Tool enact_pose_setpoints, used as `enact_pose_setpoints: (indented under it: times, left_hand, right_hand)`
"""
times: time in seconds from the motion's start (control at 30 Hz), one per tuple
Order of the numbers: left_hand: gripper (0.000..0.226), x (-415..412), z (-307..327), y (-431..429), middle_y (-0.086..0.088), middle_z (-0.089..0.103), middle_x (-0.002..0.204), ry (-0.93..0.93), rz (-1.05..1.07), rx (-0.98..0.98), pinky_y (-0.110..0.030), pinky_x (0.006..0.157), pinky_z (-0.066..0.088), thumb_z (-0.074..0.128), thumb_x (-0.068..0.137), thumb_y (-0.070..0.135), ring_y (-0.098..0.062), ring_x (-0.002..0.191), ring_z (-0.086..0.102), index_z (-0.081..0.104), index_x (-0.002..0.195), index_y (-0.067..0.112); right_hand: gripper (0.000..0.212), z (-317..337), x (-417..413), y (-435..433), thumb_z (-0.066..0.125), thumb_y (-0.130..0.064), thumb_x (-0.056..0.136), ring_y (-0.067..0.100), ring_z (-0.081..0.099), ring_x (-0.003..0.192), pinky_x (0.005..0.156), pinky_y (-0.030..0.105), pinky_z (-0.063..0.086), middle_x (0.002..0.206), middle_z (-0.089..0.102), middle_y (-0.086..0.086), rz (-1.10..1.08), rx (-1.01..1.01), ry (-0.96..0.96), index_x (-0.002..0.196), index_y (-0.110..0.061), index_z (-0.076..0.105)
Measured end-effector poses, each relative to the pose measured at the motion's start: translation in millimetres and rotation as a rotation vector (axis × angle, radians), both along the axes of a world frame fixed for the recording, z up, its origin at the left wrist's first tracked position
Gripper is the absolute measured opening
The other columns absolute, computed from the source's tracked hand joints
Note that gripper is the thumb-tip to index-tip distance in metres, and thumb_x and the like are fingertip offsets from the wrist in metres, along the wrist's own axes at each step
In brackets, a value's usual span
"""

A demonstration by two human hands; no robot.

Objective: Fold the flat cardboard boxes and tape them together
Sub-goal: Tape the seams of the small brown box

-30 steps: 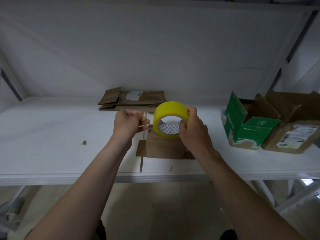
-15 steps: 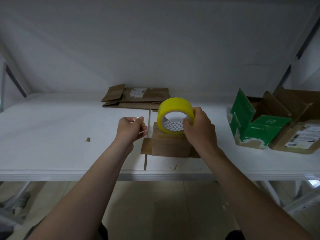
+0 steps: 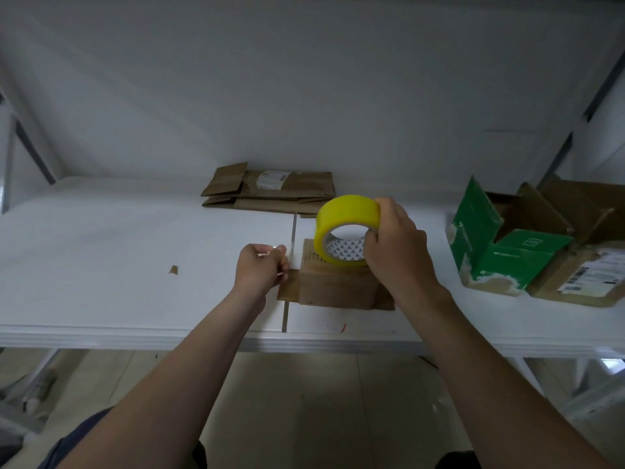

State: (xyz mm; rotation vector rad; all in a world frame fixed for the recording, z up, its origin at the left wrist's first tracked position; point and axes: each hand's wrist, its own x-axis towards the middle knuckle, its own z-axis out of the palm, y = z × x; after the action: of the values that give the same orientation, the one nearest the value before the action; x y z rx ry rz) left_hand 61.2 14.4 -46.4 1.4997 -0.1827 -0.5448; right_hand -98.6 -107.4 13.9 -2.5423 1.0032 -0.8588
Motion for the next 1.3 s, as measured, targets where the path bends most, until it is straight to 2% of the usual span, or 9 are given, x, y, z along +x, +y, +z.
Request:
enact_pose_setpoints:
  times: [0.27, 0.37, 0.43, 0.57, 0.7, 0.87, 1.03, 1.13, 1.3]
  left_hand:
    - [0.015, -21, -14, -8, -0.009, 0.062, 0.069, -0.101, -0.013, 0.103, -0.038, 0.060, 0.054, 0.058, 0.102, 0.021, -0.025, 0.060, 0.057, 0.052, 0.099, 0.007]
    - [0.035, -19, -18, -9, -0.016, 0.061, 0.066, -0.203, -0.068, 0.180, -0.050, 0.067, 0.060, 0.057, 0.102, 0.025, -0.029, 0.062, 0.061, 0.060, 0.076, 0.003]
    - [0.044, -15, -24, -10, -0.013, 0.063, 0.067, -0.258, -0.097, 0.231, -0.053, 0.069, 0.061, 0.057, 0.100, 0.037, -0.031, 0.065, 0.065, 0.062, 0.080, -0.002]
    - [0.042, -17, -22, -11, -0.003, 0.060, 0.074, -0.370, -0.161, 0.367, -0.033, 0.062, 0.042, 0.048, 0.104, 0.041, -0.023, 0.072, 0.058, 0.059, 0.096, 0.002]
    - [0.040, -15, -22, -10, -0.010, 0.055, 0.088, -0.478, -0.198, 0.540, -0.033, 0.070, 0.035, 0.042, 0.107, 0.039, -0.027, 0.083, 0.051, 0.051, 0.099, 0.001]
    - [0.037, -7, -24, -9, -0.007, 0.060, 0.091, -0.519, -0.214, 0.578, -0.039, 0.077, 0.049, 0.047, 0.104, 0.043, -0.033, 0.090, 0.061, 0.052, 0.103, 0.006]
    - [0.011, -12, -25, -4, 0.001, 0.066, 0.088, -0.694, -0.095, 0.430, -0.033, 0.074, 0.047, 0.060, 0.098, 0.020, -0.022, 0.085, 0.063, 0.064, 0.091, 0.012]
    - [0.020, -15, -24, -2, 0.006, 0.068, 0.089, -0.648, -0.137, 0.398, -0.025, 0.074, 0.046, 0.057, 0.098, 0.011, -0.015, 0.083, 0.062, 0.075, 0.093, 0.018]
    - [0.035, -14, -21, 7, 0.001, 0.074, 0.083, -0.722, -0.292, 0.498, -0.019, 0.060, 0.045, 0.050, 0.093, 0.005, -0.020, 0.079, 0.066, 0.082, 0.097, 0.020]
  right_hand:
    - [0.032, -4, 2, 0, 0.045, -0.015, 0.101, 0.036, 0.059, 0.102, 0.076, 0.036, 0.043, 0.126, 0.056, 0.007, 0.000, -0.015, -0.019, 0.133, -0.019, 0.045]
    - [0.035, -5, 2, 0, 0.045, -0.015, 0.101, 0.034, 0.059, 0.103, 0.077, 0.032, 0.037, 0.129, 0.056, 0.007, -0.004, -0.018, -0.016, 0.136, -0.018, 0.046]
    - [0.037, -6, 1, 0, 0.047, -0.016, 0.100, 0.032, 0.059, 0.102, 0.077, 0.031, 0.037, 0.129, 0.058, 0.005, -0.006, -0.028, -0.031, 0.137, -0.020, 0.046]
    - [0.036, -11, -2, -3, 0.051, -0.024, 0.100, 0.024, 0.056, 0.084, 0.071, 0.033, 0.042, 0.102, 0.059, -0.002, -0.064, -0.026, -0.004, 0.135, -0.024, 0.044]
    - [0.030, -15, -2, -4, 0.050, -0.027, 0.100, 0.026, 0.059, 0.077, 0.068, 0.036, 0.048, 0.084, 0.053, -0.004, -0.064, 0.018, -0.004, 0.128, -0.023, 0.043]
    - [0.030, -17, -1, -5, 0.051, -0.027, 0.101, 0.024, 0.057, 0.076, 0.062, 0.032, 0.044, 0.087, 0.053, -0.003, -0.059, 0.062, -0.028, 0.129, -0.024, 0.042]
    - [0.032, -17, -1, -4, 0.052, -0.028, 0.100, 0.024, 0.058, 0.078, 0.065, 0.036, 0.051, 0.090, 0.055, -0.002, -0.054, 0.080, -0.041, 0.130, -0.025, 0.042]
    - [0.034, -19, -3, -6, 0.053, -0.029, 0.100, 0.025, 0.061, 0.080, 0.066, 0.038, 0.056, 0.093, 0.058, -0.001, -0.045, 0.096, -0.059, 0.131, -0.026, 0.042]
    - [0.041, -21, -4, -10, 0.057, -0.029, 0.099, 0.019, 0.056, 0.082, 0.065, 0.023, 0.043, 0.103, 0.062, -0.003, -0.011, 0.138, -0.102, 0.138, -0.027, 0.043]
